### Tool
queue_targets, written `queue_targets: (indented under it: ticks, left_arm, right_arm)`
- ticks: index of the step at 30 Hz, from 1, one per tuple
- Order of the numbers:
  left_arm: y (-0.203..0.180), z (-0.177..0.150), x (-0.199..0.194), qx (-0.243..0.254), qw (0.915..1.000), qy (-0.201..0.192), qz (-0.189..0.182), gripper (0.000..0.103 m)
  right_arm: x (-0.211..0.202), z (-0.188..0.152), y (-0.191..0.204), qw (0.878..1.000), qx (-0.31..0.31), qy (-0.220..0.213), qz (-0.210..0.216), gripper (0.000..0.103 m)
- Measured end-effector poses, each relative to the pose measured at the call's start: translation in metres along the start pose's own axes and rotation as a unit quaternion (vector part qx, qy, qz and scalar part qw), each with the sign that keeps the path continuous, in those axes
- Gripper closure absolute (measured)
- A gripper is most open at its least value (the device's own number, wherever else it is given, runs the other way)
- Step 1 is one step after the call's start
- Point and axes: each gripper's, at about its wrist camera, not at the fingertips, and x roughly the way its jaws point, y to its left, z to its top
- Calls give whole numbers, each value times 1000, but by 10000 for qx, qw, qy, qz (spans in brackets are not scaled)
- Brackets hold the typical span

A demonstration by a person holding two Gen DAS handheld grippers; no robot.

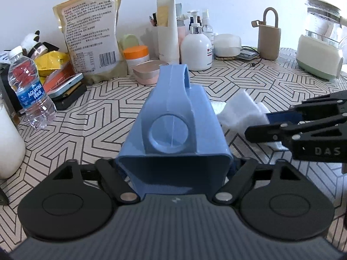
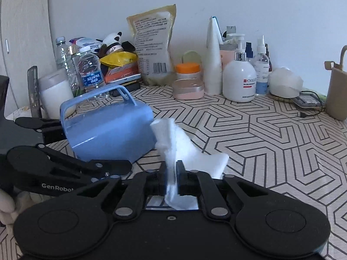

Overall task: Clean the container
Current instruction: 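Set the blue container on the table with the left gripper while the right gripper drops the wipe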

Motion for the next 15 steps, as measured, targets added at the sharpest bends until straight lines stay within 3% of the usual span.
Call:
queue_targets:
  ticks: [2, 8, 11, 15]
  left_arm:
    - [1, 0, -2, -61, 10000, -1, -47, 10]
    - [7, 0, -7, -285, 9995, -10, -166, 9]
    - [10, -1, -18, -232, 9994, -269, -8, 8]
    - [10, -8, -30, -104, 9987, -406, 272, 5]
  right_arm:
    - [-3, 1, -4, 9999, 144, -49, 59, 54]
    - [-25, 6, -16, 9946, 716, -540, 521, 25]
    - [-32, 9, -20, 9921, 885, -682, 574, 24]
    - [-44, 3, -14, 9943, 812, -673, 184, 23]
